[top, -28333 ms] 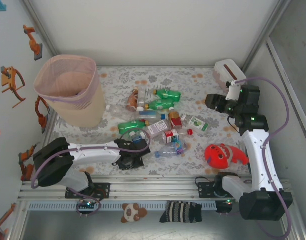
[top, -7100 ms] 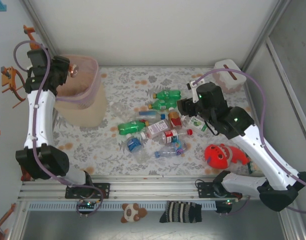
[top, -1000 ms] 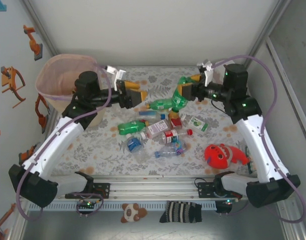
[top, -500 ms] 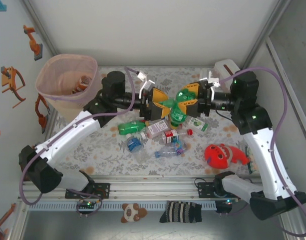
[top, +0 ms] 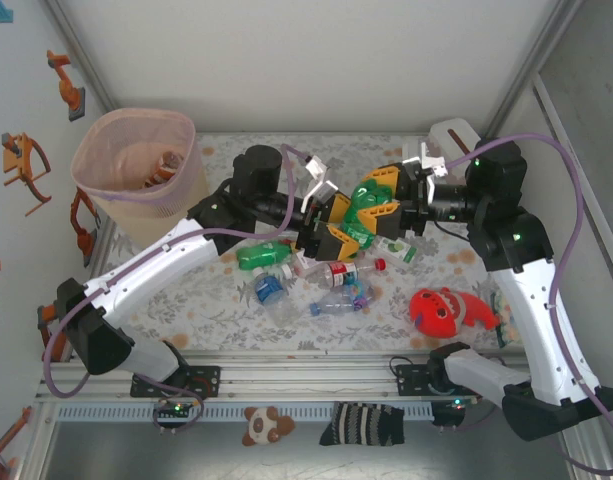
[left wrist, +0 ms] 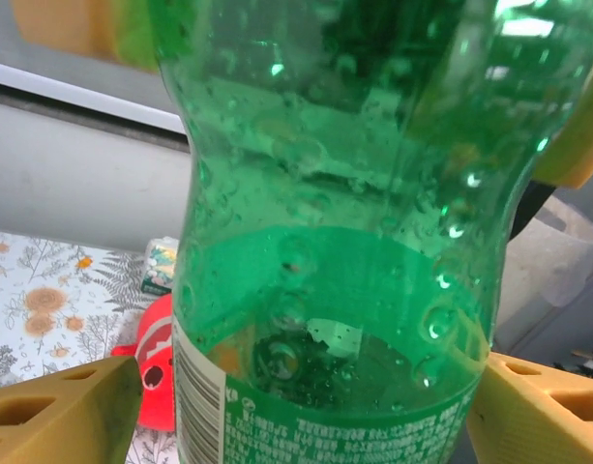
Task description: Put the plastic bottles in the bin
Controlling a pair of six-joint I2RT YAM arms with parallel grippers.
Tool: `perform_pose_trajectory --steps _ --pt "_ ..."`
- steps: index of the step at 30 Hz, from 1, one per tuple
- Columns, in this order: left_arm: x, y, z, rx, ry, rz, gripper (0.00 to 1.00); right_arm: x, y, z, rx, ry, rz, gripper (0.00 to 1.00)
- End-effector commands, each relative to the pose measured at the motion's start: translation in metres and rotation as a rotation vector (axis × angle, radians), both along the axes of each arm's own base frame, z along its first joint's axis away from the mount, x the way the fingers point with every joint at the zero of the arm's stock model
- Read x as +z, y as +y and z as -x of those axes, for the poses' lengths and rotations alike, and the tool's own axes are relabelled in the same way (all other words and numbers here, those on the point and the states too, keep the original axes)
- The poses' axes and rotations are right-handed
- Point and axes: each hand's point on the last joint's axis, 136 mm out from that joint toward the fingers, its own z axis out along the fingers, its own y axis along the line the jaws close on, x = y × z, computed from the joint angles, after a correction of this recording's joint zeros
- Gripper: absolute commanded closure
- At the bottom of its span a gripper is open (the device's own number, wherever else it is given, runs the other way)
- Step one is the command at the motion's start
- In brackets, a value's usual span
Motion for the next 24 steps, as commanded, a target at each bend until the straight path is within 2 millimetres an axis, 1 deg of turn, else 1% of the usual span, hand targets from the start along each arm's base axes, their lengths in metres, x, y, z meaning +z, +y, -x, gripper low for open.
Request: perform_pose_trajectory --steps 1,5,8,19,24 --pt "0.007 0.001 0.008 -0.038 -0.052 0.022 0.19 0.014 -0.001 0.015 0.034 -0.023 -0.022 0.84" --pt "0.01 0.002 0.012 -0.045 -0.064 0.031 0.23 0.013 0.001 0.016 0.04 -0.012 -0.02 0.84" --pt "0.012 0.001 0.012 -0.04 -0.069 0.038 0.23 0.011 0.001 0.016 0.039 -0.005 -0.016 0.84" --pt "0.029 -0.003 0.014 -0.033 -0.088 0.085 0.22 0.0 0.005 0.01 0.016 0.019 0.011 0.85" --pt "0.031 -0.002 0.015 -0.037 -0.088 0.089 0.24 -0.001 0.006 0.01 0.013 0.015 0.013 0.86"
